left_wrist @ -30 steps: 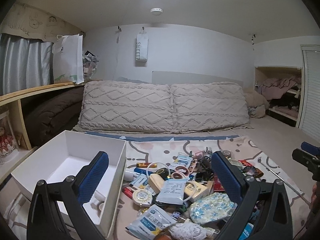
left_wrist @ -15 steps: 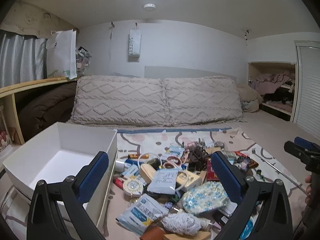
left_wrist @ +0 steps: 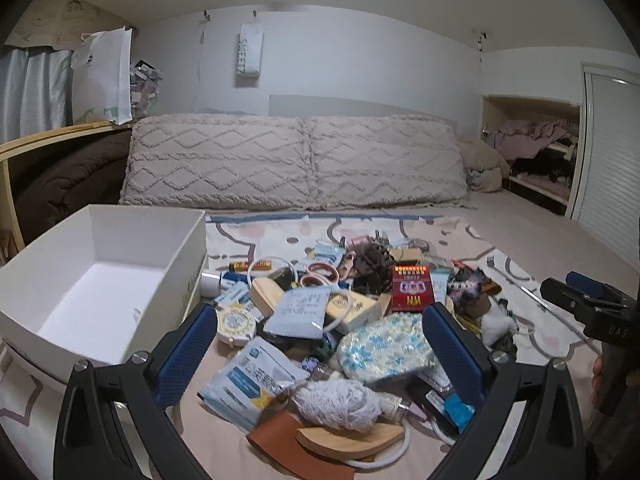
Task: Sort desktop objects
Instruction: 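Move both tools over the pile toward the white gauze and mesh ball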
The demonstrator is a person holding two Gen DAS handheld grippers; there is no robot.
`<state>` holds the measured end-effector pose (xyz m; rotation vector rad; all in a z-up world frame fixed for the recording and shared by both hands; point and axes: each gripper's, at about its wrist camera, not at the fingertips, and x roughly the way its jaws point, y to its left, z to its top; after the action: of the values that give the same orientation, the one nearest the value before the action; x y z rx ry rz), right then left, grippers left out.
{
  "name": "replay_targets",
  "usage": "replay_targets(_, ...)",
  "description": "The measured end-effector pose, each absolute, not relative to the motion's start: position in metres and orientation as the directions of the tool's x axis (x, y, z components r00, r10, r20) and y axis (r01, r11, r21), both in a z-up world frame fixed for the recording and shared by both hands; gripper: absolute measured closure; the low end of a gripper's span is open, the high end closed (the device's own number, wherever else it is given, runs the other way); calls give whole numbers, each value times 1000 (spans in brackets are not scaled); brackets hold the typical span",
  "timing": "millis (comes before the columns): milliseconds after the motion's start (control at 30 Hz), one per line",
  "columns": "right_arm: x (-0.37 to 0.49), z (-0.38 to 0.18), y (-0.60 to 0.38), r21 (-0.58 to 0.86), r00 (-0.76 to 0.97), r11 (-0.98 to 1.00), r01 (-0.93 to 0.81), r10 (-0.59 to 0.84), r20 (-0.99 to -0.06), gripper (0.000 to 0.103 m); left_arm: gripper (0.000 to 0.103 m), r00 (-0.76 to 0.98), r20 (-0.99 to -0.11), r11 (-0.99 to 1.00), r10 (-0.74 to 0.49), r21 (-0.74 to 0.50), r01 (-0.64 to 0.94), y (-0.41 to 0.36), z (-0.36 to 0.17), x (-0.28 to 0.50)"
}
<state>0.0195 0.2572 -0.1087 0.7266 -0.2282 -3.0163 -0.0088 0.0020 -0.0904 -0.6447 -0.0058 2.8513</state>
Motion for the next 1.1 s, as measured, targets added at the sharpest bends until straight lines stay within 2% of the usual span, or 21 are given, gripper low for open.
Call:
replay_targets(200, 19, -130, 266, 170, -855, -985, -17, -74, -514, 0, 0, -841, -484, -970, 242, -92, -227, 6, -109, -13)
replay_targets(500, 11, -154, 276, 208, -790, -978, -26, -108, -604, 0, 0, -814, -534, -970, 226, -44, -240, 20, -128, -16)
replay_targets(1100, -17, -182, 285, 246, -729, -963, -107, -93, -679, 0, 0, -753, -621, -969, 219, -46, -244, 31, -159, -27)
